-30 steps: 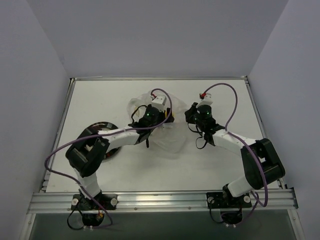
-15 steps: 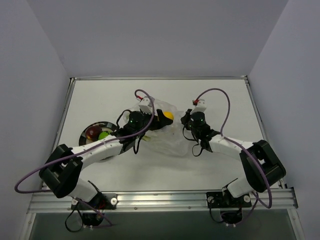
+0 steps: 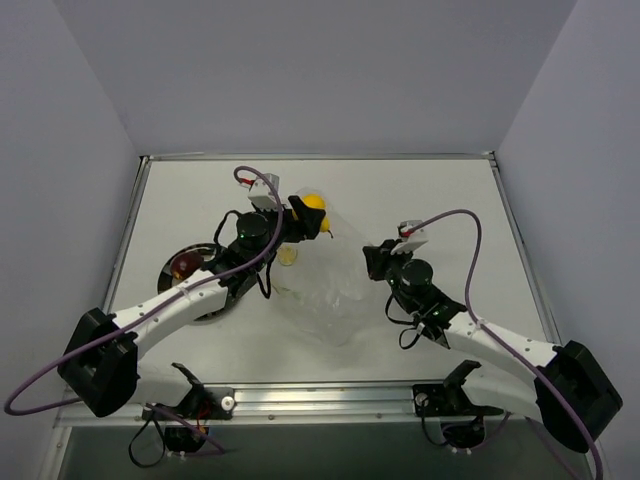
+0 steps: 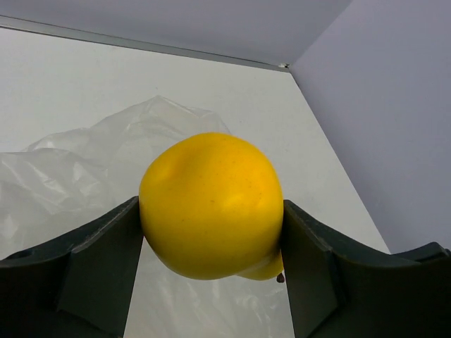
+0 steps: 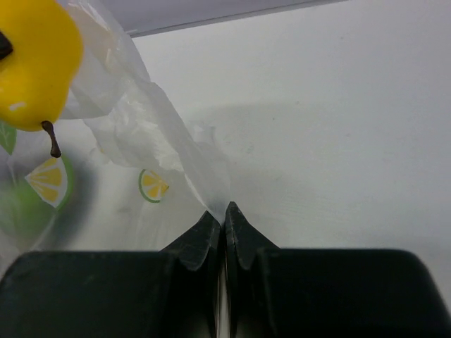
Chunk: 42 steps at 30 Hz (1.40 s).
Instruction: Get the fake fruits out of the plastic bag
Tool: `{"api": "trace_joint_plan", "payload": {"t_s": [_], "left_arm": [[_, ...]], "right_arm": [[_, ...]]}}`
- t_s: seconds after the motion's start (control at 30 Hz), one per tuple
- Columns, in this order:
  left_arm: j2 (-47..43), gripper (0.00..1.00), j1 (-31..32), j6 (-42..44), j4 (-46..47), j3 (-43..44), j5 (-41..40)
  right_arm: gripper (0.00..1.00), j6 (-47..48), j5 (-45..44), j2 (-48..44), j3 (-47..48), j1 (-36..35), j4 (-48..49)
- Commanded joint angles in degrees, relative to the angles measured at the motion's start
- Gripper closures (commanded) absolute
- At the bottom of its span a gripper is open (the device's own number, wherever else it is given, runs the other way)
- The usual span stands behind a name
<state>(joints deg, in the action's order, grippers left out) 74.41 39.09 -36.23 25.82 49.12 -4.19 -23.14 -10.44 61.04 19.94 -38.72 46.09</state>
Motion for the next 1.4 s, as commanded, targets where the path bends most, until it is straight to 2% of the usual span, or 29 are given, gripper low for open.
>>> {"api": "trace_joint_plan", "payload": {"t_s": [0.0,0.07,0.17,0.27,0.4,0.5,0.6,0.67,0.77,0.8,0.83,0.9,0.93,1.07,1.2,1.37], "left_arm": [[0.82,0.79,-0.95,-1.21,1.16,6.41,3.56],[1.26,0.79,-0.86,-4.37,0.02,8.87,11.27],[-0.14,0.79,-0.77,-7.45,-1.82,9.06,20.86],[-5.75,0.79,-1.03,-7.28,-9.89,8.1,25.53],[-16.11,0.79,-1.65,-4.21,-28.4,7.39,29.75],[-21.84,0.79,-2.26,-2.8,-36.43,6.43,33.79],[-25.45,0.79,-3.67,-3.32,-38.13,4.32,39.76],[-28.34,0.8,-4.37,-3.5,-39.44,3.7,39.96],[-32.3,0.82,-5.78,-0.08,-47.68,6.41,26.99],[-32.75,0.82,-6.13,0.71,-53.54,7.47,21.64],[-33.1,0.82,-6.13,2.11,-55.69,8.09,11.23],[-34.42,0.82,-6.13,2.57,-60.69,8.1,-0.24],[-35.2,0.82,-6.22,0.48,-61.76,7.31,-12.22],[-42.3,0.82,-6.31,-6.3,-64.76,2.39,-29.59],[-47.16,0.78,-6.57,-12.19,-65.64,-4.11,-38.52],[-42.17,0.75,-7.62,-13.52,-64.41,-8.34,-33.97]], "right_arm": [[1.0,1.87,-5.81,3.46,6.32,-0.22,-7.89],[1.0,0.73,-10.63,9.17,10.88,0.31,-11.52],[1.0,0.72,-10.84,15.33,14.76,1.89,-9.8],[1.0,0.81,-9.96,19.38,20.03,4.7,-7.6],[1.0,0.99,-7.85,24.46,28.54,9.7,-6.53],[1.0,1.25,-7.14,26.94,32.78,11.56,-7.85],[1.0,1.16,-7.4,29.05,37.09,12.88,-9.34],[1.0,1.08,-7.84,29.05,38.85,13.41,-10.39],[1.0,1.16,-8.63,28.18,39.38,13.76,-10.49],[1.0,1.16,-8.55,27.91,39.38,13.85,-10.49],[1.0,1.16,-8.46,27.47,39.38,14.02,-10.49],[1.0,1.16,-8.11,27.03,39.38,14.02,-10.49],[1.0,1.25,-8.02,26.94,39.29,14.02,-10.49],[1.0,1.34,-6.35,26.77,37.63,14.11,-9.97],[1.0,0.11,-4.34,26.86,34.56,14.2,-7.86],[1.0,0.19,-2.92,26.51,32.97,14.2,-6.8]]}}
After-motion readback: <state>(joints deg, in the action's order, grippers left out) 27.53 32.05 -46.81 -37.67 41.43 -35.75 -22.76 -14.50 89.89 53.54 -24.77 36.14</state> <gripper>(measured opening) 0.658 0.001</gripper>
